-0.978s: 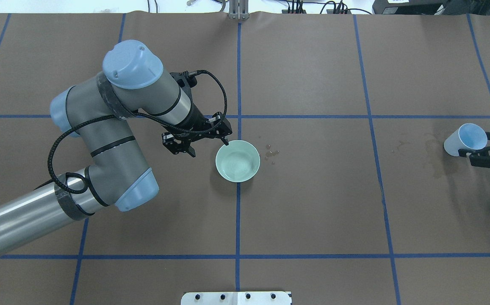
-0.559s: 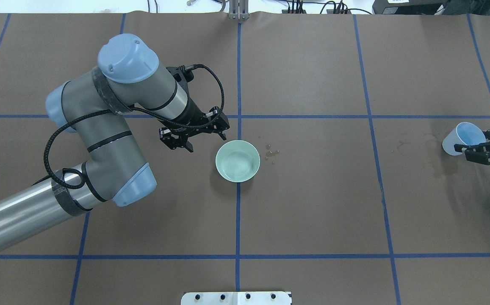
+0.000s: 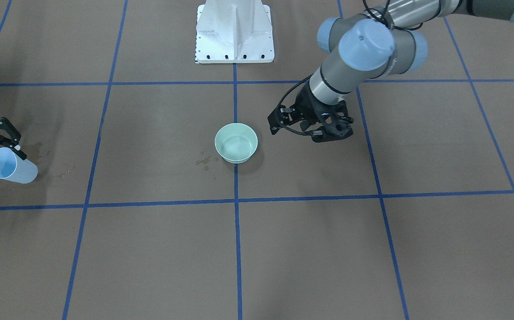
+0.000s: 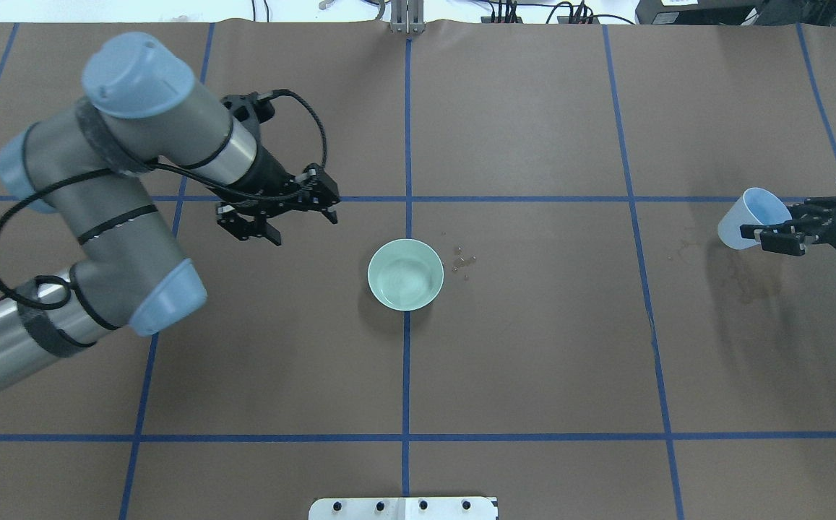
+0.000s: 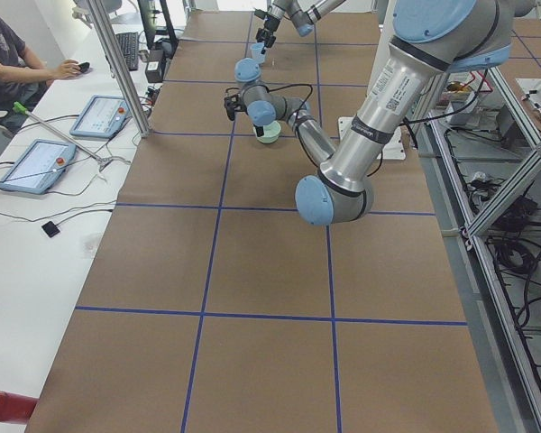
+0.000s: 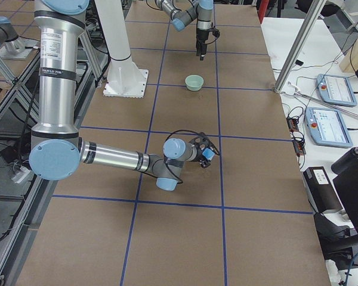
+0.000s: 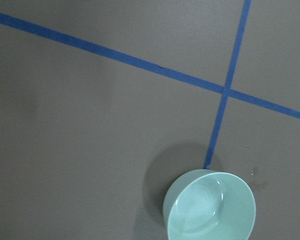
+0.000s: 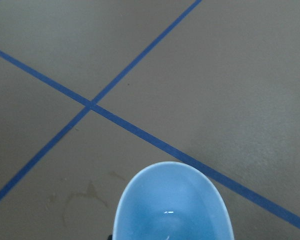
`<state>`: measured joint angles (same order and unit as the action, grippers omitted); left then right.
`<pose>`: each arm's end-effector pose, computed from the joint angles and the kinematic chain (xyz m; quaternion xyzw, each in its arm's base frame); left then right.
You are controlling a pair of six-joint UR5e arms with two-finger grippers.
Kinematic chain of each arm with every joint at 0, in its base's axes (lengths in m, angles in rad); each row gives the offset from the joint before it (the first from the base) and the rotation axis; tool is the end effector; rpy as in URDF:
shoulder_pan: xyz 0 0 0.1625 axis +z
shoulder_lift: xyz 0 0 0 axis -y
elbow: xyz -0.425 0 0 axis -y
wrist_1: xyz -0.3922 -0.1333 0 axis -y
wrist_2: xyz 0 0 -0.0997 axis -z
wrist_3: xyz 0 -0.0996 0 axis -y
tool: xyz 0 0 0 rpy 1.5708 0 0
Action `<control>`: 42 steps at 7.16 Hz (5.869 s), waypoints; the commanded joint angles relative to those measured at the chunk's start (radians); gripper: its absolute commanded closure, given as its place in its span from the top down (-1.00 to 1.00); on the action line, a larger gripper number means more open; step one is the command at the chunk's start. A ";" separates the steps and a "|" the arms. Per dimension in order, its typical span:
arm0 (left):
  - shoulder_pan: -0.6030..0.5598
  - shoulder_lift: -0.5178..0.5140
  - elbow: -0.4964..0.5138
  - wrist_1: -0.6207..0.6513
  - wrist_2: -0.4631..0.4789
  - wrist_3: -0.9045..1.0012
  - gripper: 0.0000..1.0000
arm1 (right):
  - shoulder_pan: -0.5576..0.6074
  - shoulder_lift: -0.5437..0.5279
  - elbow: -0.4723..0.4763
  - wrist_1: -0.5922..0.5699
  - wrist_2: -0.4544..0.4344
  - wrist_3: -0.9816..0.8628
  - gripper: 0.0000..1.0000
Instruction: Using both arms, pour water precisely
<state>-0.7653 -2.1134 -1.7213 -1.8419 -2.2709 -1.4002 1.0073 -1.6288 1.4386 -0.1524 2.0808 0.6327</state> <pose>0.4141 -0.4936 0.2374 -0.0747 0.5258 -0.0918 0.8424 -0.1826 -0.4475 0.5962 0.3447 -0.4843 -0.1179 0.7954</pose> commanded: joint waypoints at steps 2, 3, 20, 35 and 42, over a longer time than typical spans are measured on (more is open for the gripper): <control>-0.169 0.222 -0.076 -0.005 -0.143 0.254 0.84 | -0.036 0.068 0.333 -0.498 0.016 0.074 -1.00; -0.189 0.249 -0.076 -0.003 -0.145 0.303 0.84 | -0.074 0.143 0.405 -0.673 0.010 0.074 -1.00; -0.238 0.288 -0.027 0.003 -0.144 0.420 0.85 | -0.636 1.127 -0.022 -2.106 -0.735 -0.674 -1.00; -0.238 0.286 -0.035 0.001 -0.145 0.412 0.85 | -0.618 1.169 0.033 -2.281 -0.727 -0.365 -1.00; -0.239 0.286 -0.060 0.003 -0.163 0.403 0.89 | -0.144 0.525 0.549 -1.718 -0.240 0.076 -1.00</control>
<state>-1.0042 -1.8276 -1.7712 -1.8409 -2.4210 -0.9932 0.8114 -1.0521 1.9809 -1.9013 1.8128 0.6002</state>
